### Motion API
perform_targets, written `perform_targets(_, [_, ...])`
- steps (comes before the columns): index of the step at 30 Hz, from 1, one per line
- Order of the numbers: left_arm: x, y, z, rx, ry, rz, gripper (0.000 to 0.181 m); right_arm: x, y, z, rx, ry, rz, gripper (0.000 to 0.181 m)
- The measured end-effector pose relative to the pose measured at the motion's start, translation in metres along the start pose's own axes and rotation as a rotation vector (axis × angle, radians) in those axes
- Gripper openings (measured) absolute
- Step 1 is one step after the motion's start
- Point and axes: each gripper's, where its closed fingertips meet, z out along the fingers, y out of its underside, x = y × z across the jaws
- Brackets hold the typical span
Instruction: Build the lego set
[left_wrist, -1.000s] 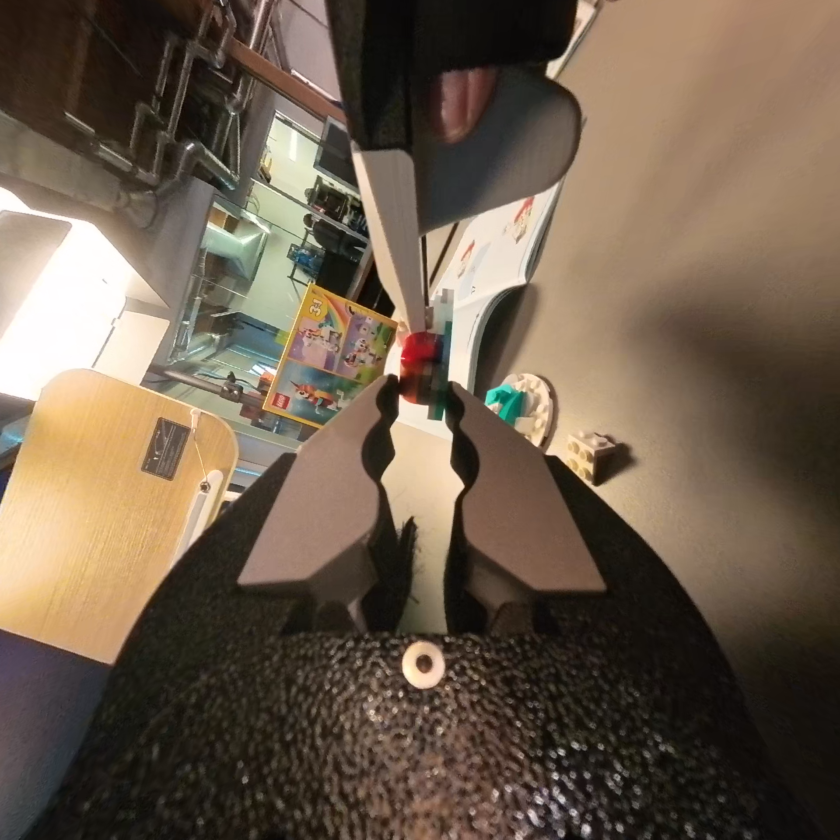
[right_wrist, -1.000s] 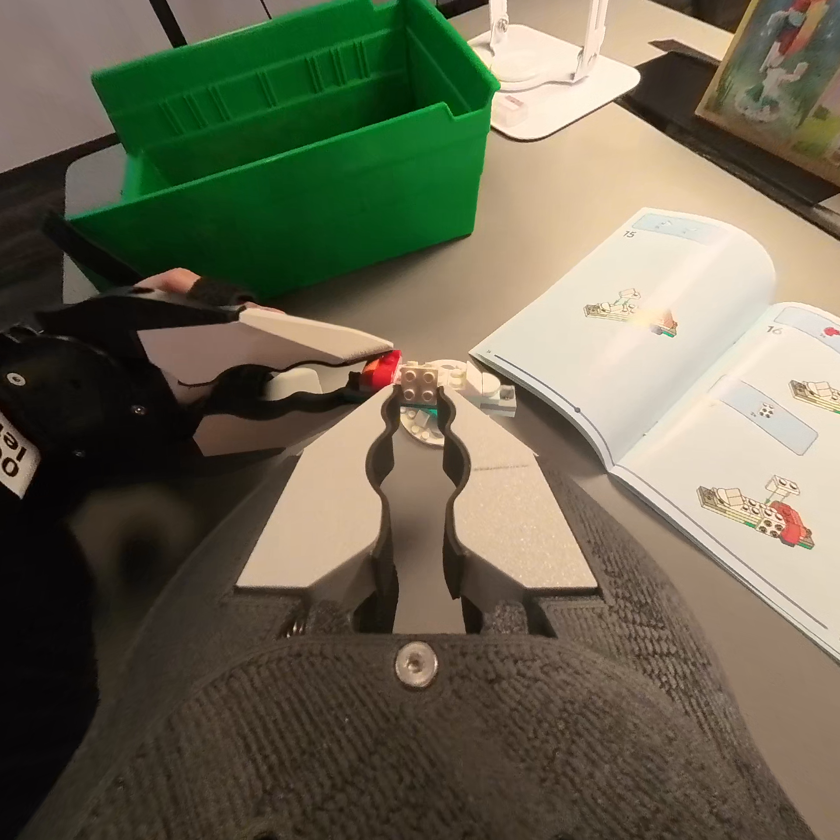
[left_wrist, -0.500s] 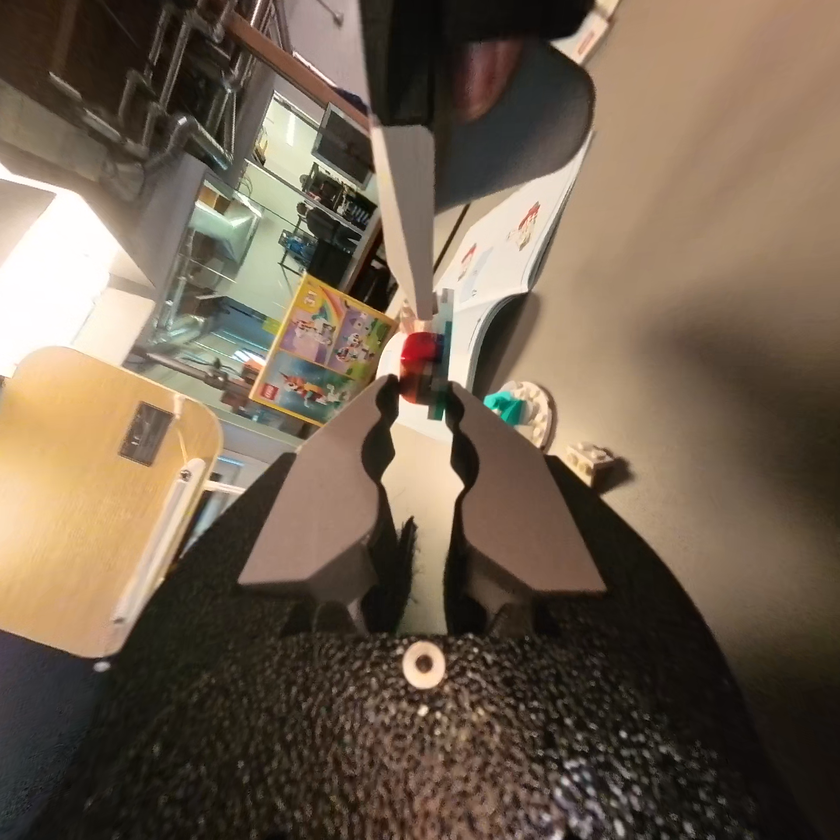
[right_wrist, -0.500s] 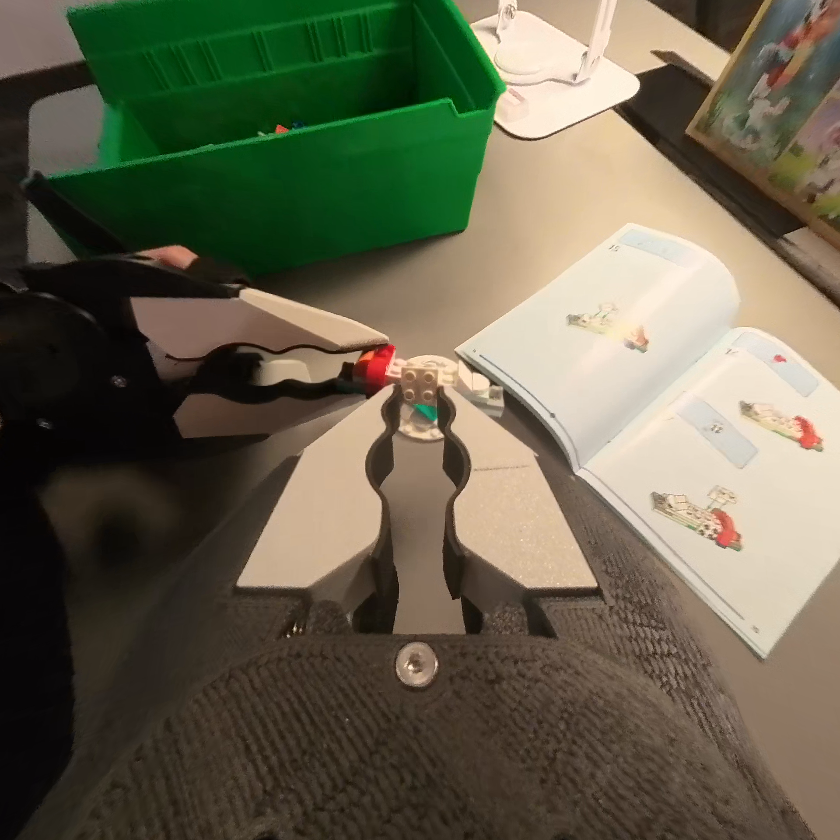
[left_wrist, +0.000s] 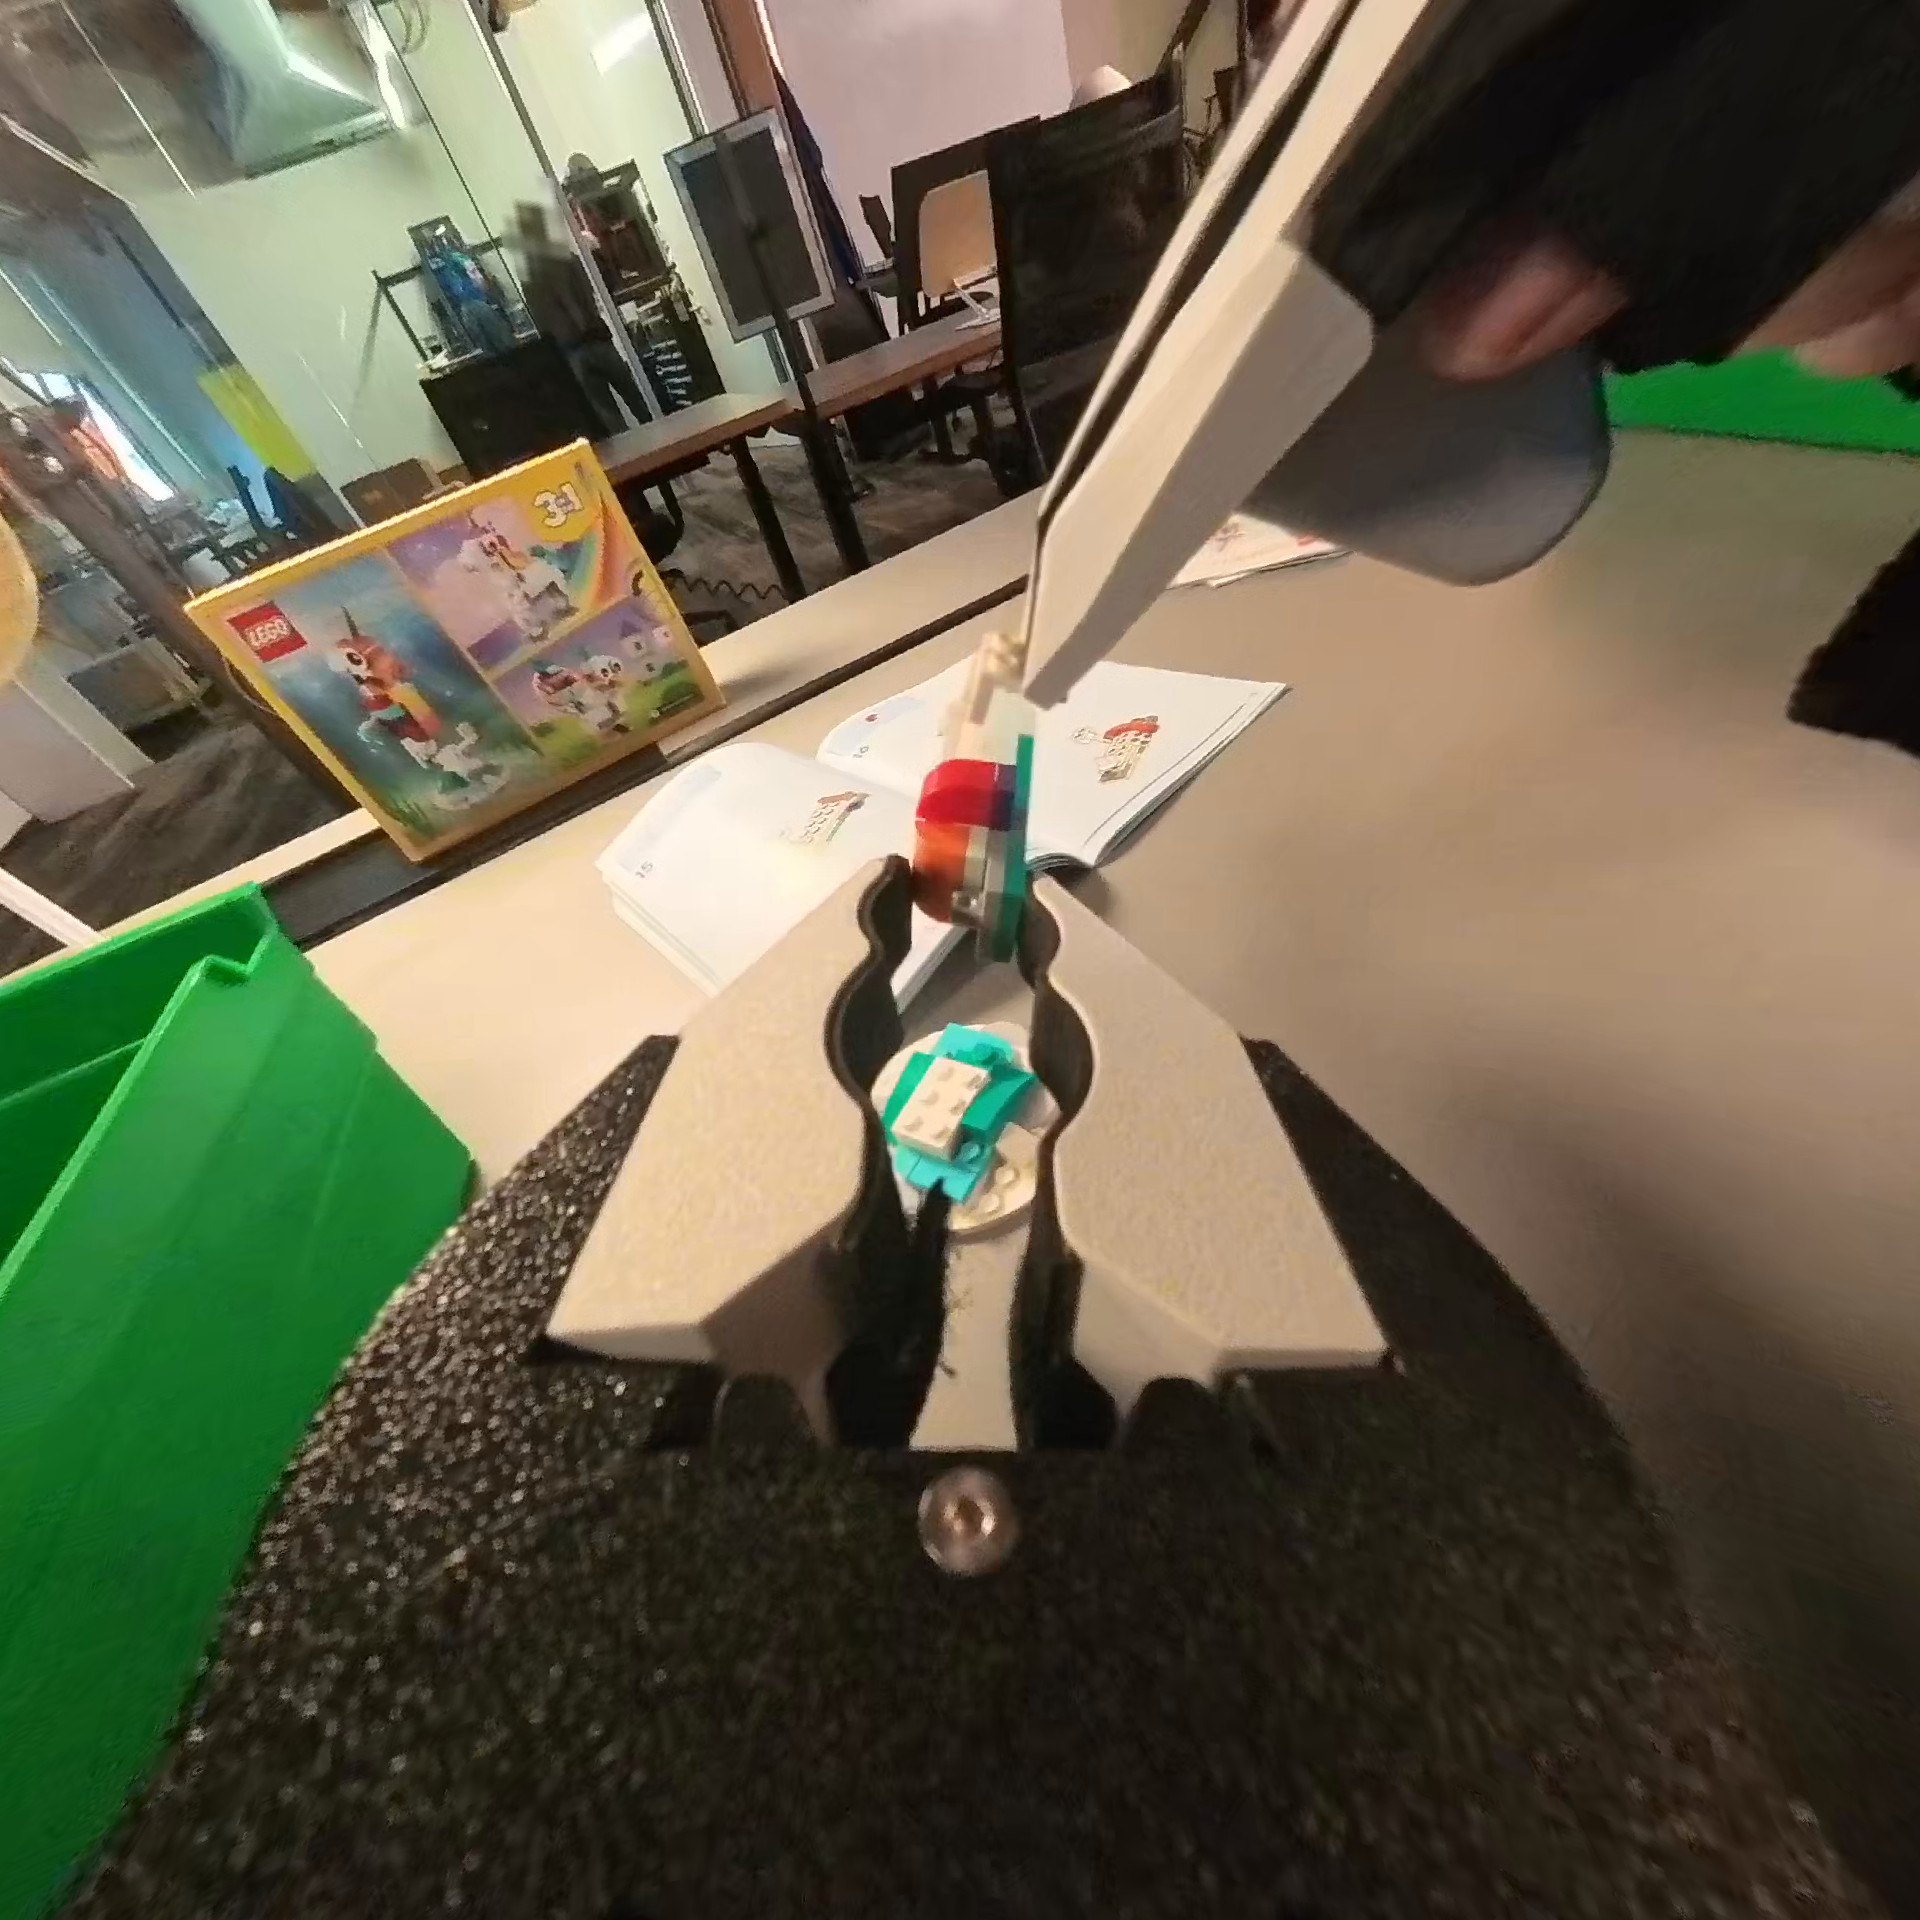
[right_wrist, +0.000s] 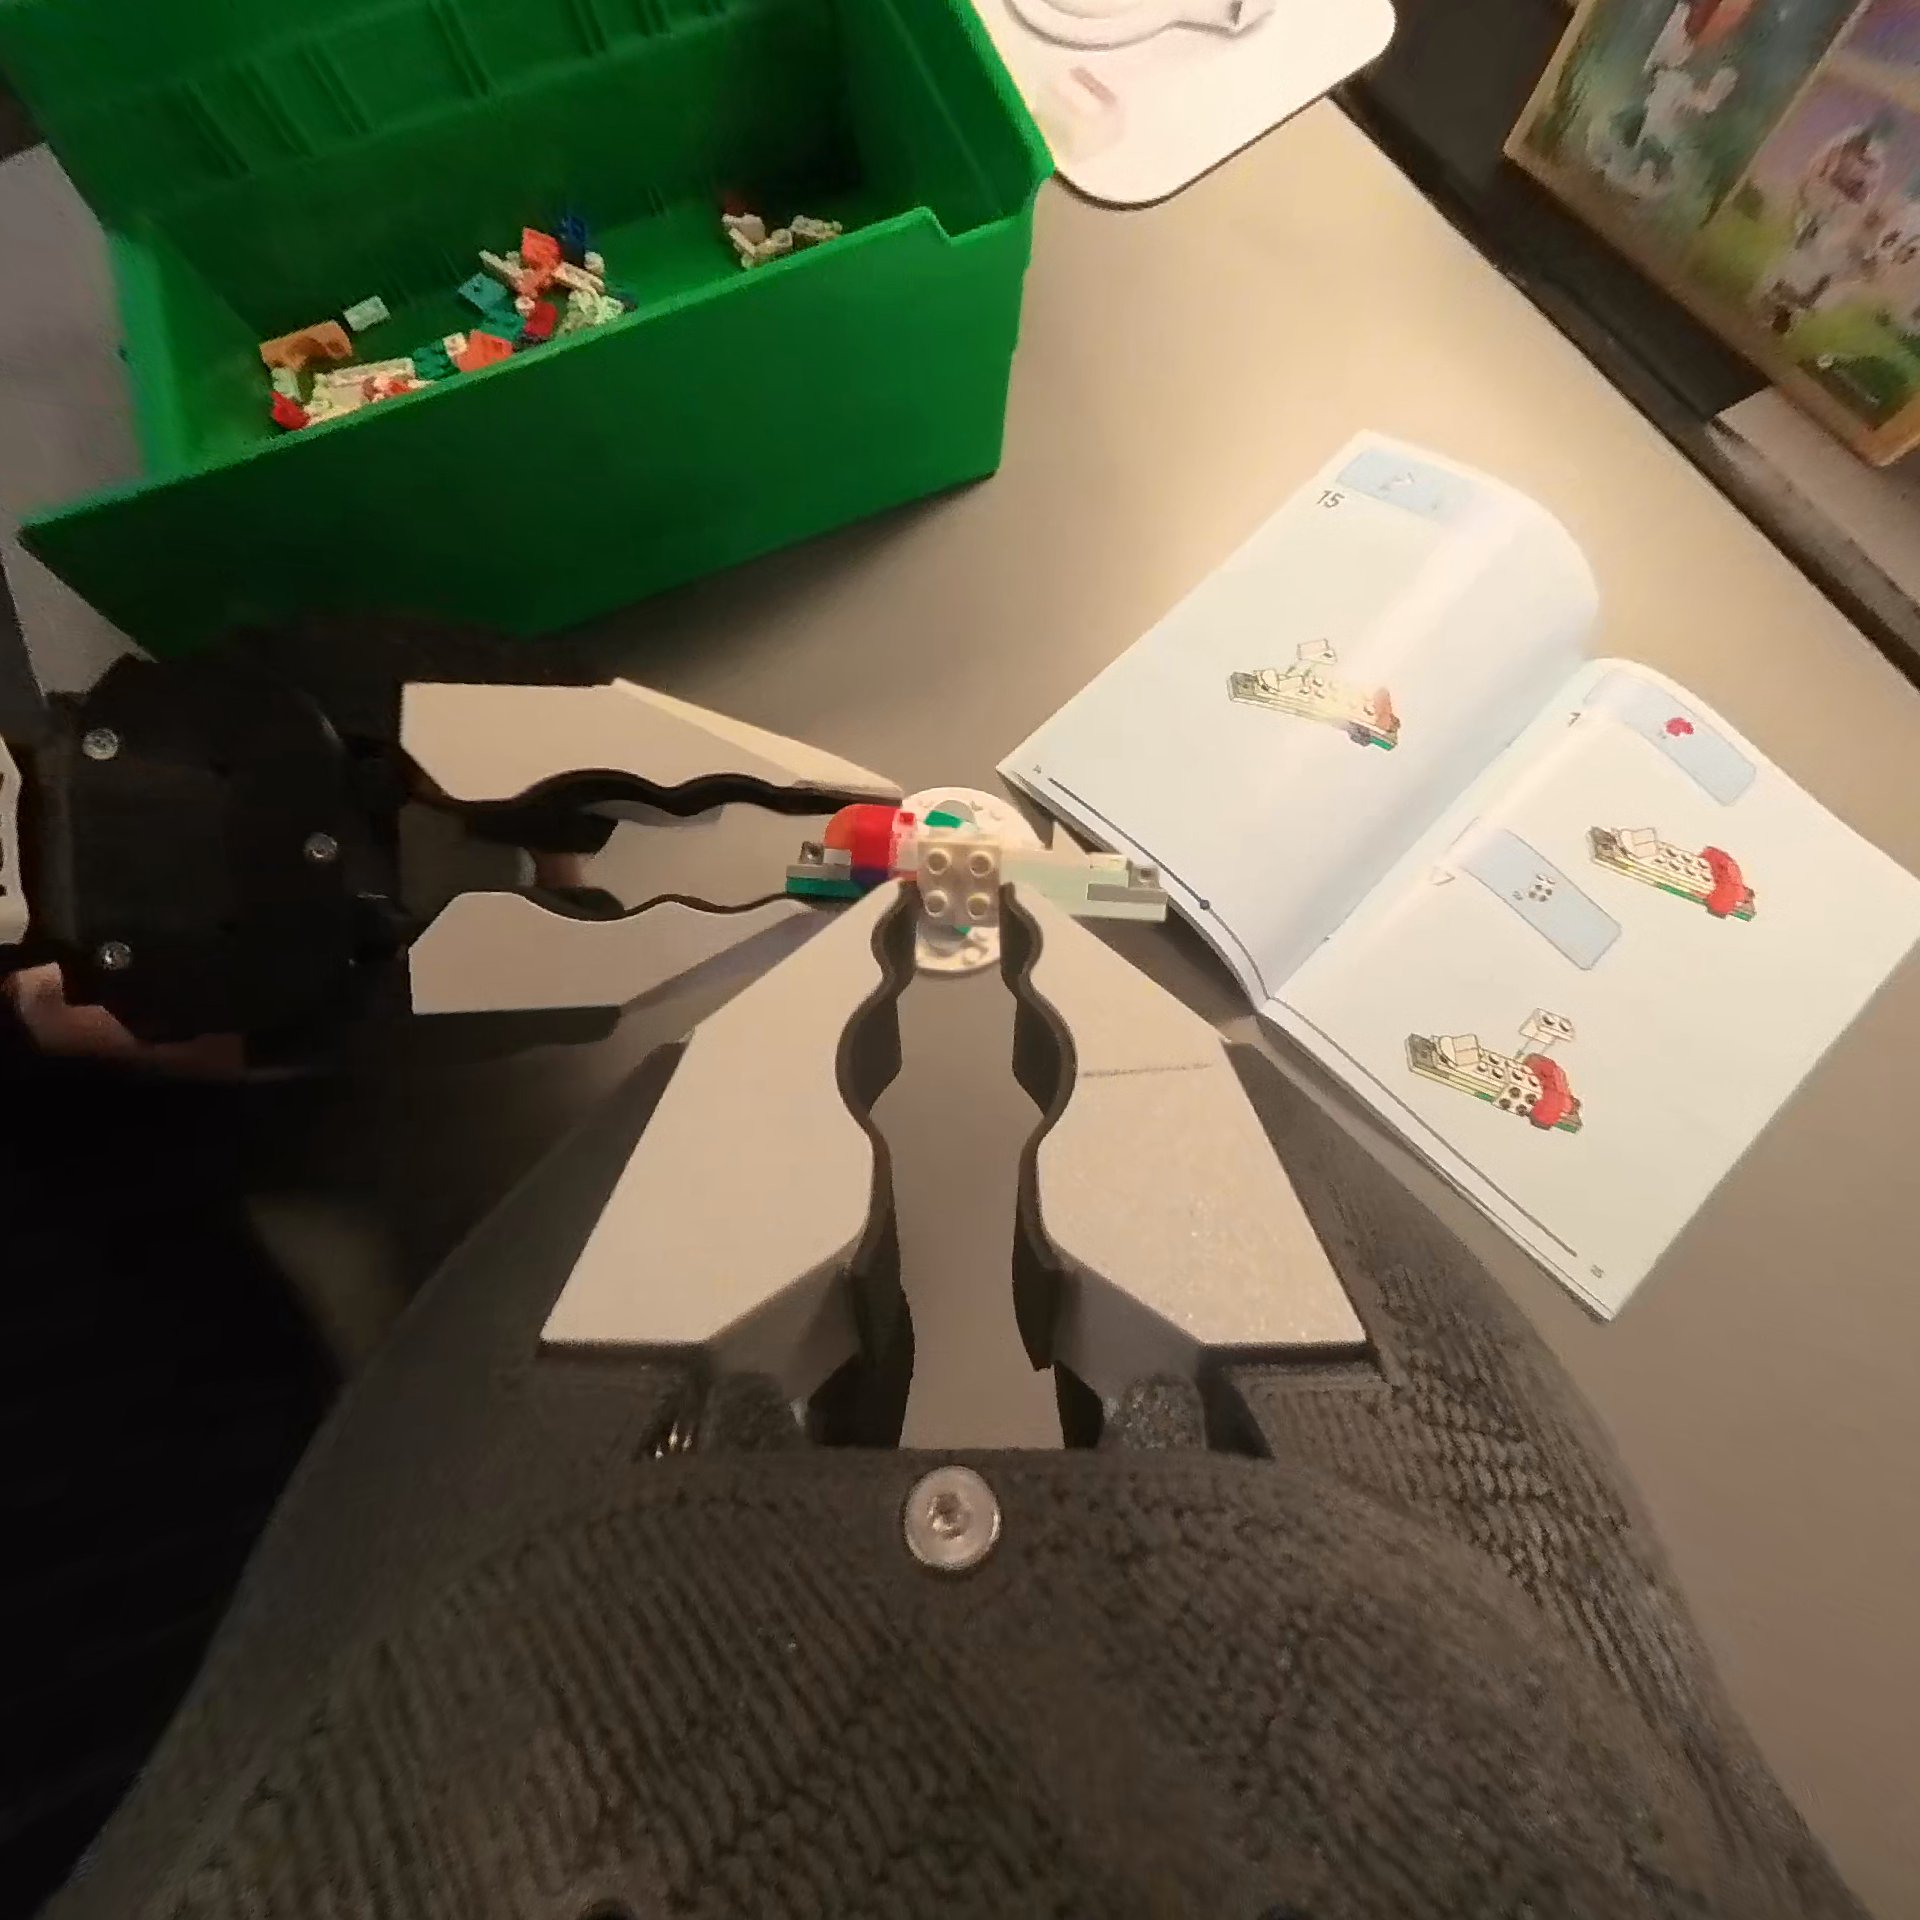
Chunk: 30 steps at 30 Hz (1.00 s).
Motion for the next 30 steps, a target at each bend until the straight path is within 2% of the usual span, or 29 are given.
perform_targets(8, [0.001,0.000,-0.002,0.012,-0.002,0.032,0.017,-0.001,0.002,0.012,-0.047,0.021,-0.036,0.014])
perform_targets(20, [0.005,-0.001,-0.002,0.024,0.010,0.057,0.017,-0.001,0.006,0.011,-0.065,0.025,-0.069,0.015])
perform_targets(30, [0.007,-0.002,-0.002,0.032,0.026,0.058,0.017,0.002,0.006,0.005,-0.053,0.020,-0.066,0.025])
